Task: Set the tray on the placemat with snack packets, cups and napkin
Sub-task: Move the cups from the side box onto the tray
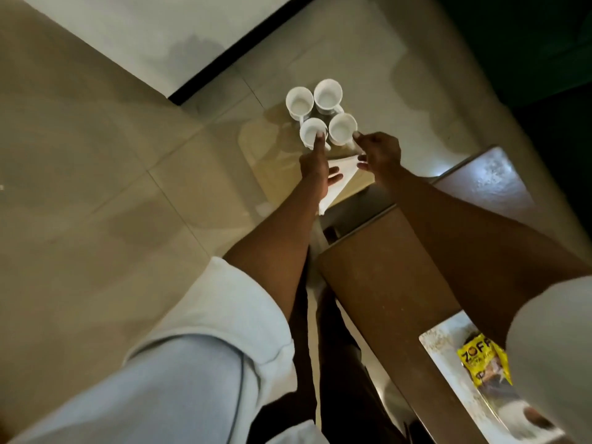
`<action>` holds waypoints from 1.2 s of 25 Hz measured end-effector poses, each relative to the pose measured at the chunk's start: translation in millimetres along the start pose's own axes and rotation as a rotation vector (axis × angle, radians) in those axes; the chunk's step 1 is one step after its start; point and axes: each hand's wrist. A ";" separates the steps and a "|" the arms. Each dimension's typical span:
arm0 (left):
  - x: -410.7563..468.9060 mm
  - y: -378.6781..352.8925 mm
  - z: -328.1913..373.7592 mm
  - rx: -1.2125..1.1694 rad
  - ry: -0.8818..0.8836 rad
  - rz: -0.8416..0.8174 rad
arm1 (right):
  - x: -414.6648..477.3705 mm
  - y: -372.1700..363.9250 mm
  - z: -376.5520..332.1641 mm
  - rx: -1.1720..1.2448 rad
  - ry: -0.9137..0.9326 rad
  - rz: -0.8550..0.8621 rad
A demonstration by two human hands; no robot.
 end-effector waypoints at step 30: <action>17.7 13.2 -33.8 0.321 -0.192 0.144 | -6.0 -22.8 45.3 0.241 -0.121 -0.009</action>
Point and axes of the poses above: each hand's wrist, its own x-axis towards the middle knuckle, its own y-axis out of the back of the hand, z = x × y, and after that the axes turned 14 degrees about -y, right-handed
